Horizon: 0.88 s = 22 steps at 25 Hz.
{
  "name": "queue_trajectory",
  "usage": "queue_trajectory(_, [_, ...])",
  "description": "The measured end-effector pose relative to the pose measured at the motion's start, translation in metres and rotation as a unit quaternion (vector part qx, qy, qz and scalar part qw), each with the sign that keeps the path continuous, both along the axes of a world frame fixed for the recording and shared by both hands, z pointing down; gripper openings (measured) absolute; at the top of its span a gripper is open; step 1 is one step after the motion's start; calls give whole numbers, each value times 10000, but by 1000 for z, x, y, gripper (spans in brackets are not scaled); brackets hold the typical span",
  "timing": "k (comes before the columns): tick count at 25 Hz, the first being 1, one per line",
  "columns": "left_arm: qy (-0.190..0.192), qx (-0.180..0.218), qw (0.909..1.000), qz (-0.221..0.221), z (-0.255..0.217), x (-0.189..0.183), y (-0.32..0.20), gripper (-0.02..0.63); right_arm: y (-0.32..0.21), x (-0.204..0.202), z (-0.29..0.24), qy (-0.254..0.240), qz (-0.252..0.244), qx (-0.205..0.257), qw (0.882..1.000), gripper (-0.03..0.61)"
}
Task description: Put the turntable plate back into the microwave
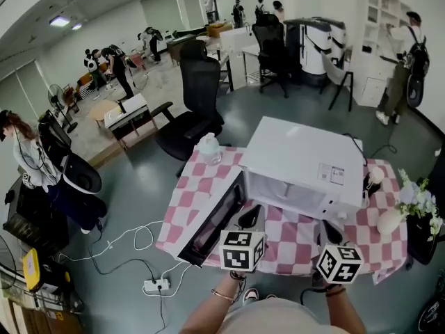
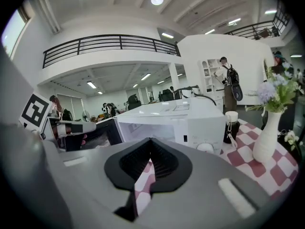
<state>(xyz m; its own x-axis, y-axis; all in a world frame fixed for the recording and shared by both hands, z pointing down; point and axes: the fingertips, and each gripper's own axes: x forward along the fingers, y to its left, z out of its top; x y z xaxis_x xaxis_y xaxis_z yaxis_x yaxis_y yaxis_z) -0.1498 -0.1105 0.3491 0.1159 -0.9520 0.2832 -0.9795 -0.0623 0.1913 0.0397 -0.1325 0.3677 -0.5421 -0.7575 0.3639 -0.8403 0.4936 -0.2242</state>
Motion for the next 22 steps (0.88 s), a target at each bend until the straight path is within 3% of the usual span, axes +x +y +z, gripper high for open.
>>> queue_trajectory(8, [-67,26,10000,-38,-6,-7,-6,-2,-12,31,-23,91,439,372,9983,11])
queue_trajectory(22, [41,-38,10000,26,0,3,-9,-2,-7,38,-23,-96,610,280,9977,9])
